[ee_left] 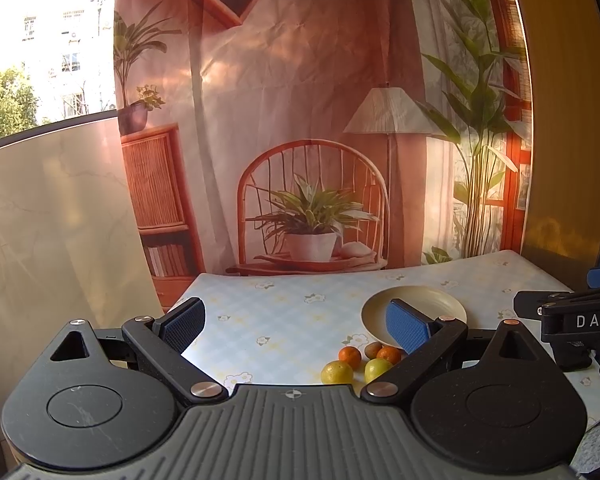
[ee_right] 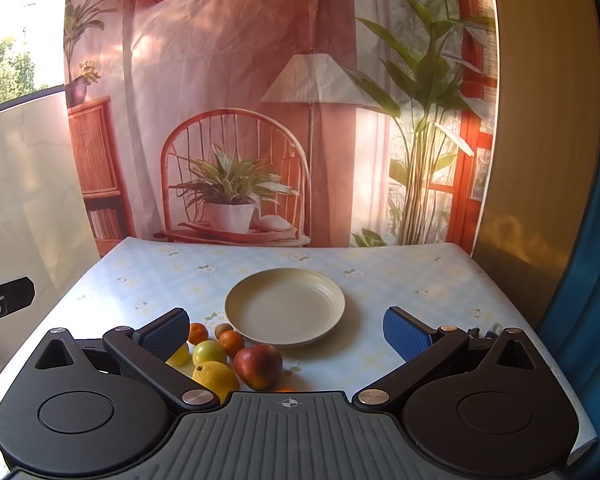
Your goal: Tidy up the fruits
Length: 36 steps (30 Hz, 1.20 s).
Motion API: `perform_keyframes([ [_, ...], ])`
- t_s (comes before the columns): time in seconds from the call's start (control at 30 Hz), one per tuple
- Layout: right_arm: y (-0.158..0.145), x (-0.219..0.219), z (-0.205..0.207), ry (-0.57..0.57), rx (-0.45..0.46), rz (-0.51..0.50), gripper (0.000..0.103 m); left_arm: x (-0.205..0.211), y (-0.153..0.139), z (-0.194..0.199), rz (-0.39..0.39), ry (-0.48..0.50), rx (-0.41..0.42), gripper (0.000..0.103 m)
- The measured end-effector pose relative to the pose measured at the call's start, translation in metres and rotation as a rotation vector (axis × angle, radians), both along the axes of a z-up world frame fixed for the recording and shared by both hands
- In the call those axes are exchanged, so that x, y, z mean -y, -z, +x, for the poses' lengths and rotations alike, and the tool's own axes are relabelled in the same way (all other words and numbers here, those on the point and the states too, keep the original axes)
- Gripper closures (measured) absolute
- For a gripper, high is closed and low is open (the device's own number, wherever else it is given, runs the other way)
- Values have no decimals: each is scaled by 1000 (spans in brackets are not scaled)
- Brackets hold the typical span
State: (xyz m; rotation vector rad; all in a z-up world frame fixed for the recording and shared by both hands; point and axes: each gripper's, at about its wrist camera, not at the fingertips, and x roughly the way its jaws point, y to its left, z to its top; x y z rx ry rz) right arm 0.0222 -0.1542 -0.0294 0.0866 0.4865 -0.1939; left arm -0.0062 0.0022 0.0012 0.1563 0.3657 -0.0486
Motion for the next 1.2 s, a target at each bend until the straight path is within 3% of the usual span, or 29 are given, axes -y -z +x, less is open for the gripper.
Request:
perform_keyframes([
  [1.2, -2, 6, -6, -1, 4, 2, 0, -1, 1, -3, -1, 4, 10, 5],
])
